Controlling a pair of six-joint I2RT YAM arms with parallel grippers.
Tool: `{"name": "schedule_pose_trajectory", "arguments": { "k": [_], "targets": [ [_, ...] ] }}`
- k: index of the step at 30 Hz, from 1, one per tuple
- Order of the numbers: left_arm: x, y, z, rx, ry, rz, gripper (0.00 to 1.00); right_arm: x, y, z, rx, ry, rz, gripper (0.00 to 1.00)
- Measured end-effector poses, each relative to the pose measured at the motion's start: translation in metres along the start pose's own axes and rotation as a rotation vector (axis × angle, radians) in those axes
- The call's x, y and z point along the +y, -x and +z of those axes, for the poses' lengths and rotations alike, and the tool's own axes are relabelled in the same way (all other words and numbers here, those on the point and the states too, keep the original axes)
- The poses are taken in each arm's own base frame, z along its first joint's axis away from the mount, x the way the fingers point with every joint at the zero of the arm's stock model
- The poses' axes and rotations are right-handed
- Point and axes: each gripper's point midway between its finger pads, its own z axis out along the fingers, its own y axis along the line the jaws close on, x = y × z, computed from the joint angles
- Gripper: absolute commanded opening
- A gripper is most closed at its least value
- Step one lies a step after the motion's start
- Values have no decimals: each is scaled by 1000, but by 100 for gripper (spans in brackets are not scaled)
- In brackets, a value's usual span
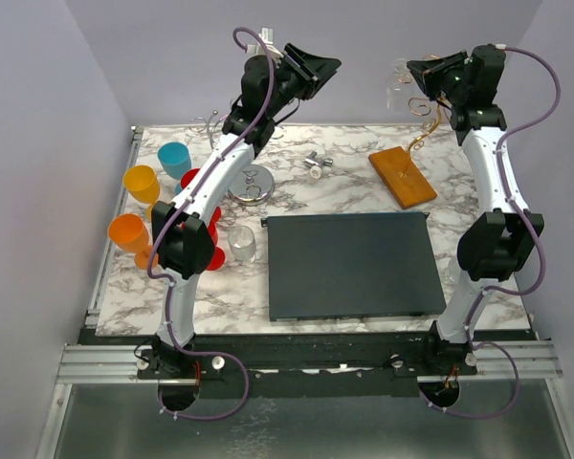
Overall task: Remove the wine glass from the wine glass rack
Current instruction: Pick up the wine glass from the wine rack.
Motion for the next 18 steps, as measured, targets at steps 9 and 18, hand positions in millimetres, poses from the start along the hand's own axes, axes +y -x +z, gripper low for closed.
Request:
{"name": "schedule_pose_trajectory", "arguments": {
  "k": [9, 18],
  "targets": [
    [1, 2, 0, -4, 1, -1, 40, 0, -2, 0, 3, -1, 0, 1],
    [0, 2, 0, -4, 0, -3, 40, -21, -12, 6, 26, -20, 13, 1]
  ]
}}
